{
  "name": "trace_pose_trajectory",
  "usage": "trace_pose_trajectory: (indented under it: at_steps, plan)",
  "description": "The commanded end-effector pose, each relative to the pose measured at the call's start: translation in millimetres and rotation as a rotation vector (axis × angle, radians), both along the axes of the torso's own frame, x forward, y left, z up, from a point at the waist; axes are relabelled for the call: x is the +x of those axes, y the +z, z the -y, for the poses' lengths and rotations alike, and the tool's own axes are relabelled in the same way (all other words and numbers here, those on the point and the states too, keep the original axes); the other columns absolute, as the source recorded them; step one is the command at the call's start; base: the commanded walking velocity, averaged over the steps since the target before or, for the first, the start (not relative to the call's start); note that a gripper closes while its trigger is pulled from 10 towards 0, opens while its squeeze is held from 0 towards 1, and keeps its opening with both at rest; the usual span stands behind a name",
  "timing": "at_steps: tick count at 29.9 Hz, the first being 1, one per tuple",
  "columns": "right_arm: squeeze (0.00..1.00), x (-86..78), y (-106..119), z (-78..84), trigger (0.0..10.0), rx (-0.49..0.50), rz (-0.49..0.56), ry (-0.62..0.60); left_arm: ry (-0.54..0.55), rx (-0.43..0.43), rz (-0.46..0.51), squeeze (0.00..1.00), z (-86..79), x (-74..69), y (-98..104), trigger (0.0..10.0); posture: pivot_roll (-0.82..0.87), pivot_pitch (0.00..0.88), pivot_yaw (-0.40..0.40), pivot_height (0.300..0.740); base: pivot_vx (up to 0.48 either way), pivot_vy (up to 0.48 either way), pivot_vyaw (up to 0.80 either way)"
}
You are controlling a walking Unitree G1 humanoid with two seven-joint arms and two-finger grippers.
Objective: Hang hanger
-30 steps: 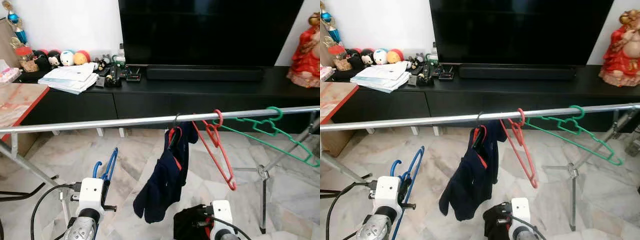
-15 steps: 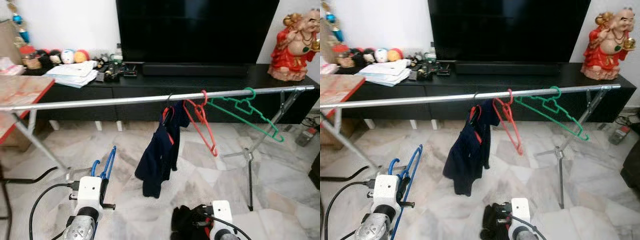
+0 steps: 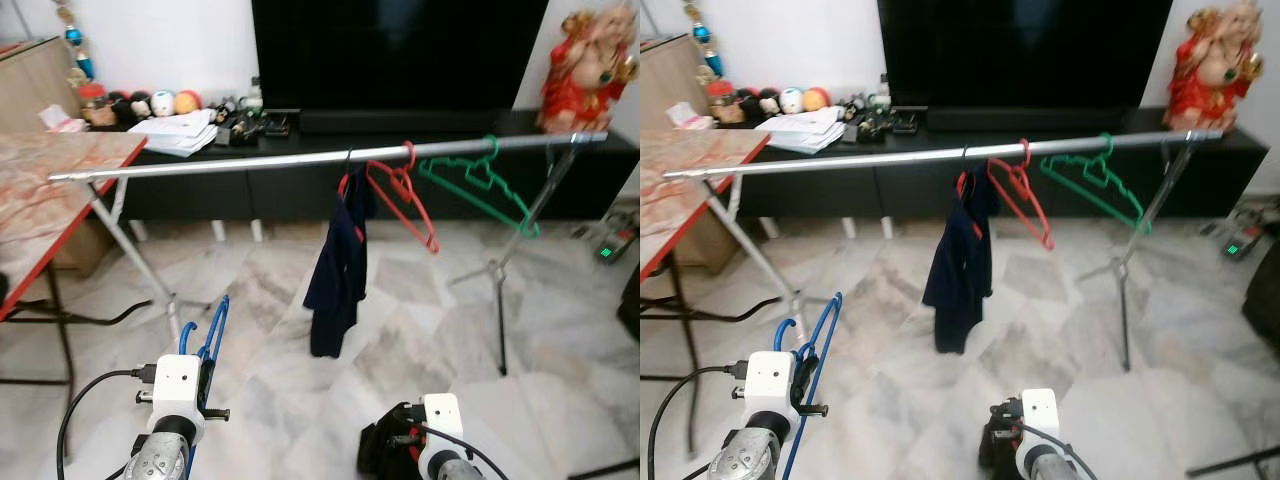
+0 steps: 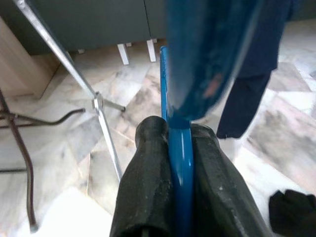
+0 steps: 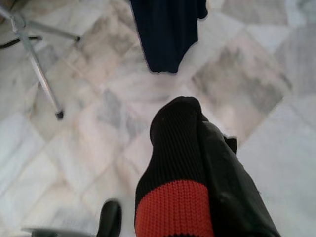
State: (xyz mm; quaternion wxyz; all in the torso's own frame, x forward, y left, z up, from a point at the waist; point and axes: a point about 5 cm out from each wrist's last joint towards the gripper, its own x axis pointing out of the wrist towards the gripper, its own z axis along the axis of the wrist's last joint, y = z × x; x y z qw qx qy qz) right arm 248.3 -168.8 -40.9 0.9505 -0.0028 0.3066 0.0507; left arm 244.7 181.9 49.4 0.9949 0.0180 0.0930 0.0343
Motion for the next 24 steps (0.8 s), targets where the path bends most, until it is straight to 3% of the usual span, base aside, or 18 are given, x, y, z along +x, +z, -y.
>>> trace_pose_trajectory:
  at_steps: [1, 12, 24]
  plan:
    - [0.0, 5.0, 4.6, -1.2, 10.0, 0.01, 0.032, -0.004, -0.004, -0.01, 0.011, 0.0, -1.5, 0.7, 2.9, 10.0, 0.08, 0.04, 0.037, 0.74, 0.0, 0.0, 0.0]
    - [0.0, 5.9, 5.4, -0.1, 10.0, 0.012, 0.037, -0.005, -0.002, -0.026, -0.008, 0.0, -1.5, 0.7, 1.0, 10.0, 0.08, 0.033, 0.038, 0.74, 0.0, 0.0, 0.0]
    - [0.0, 11.1, 9.9, -2.9, 10.0, 0.009, 0.064, 0.007, -0.012, -0.032, -0.012, 0.0, -0.5, 1.0, 1.4, 10.0, 0.08, 0.037, 0.039, 0.74, 0.0, 0.44, 0.0]
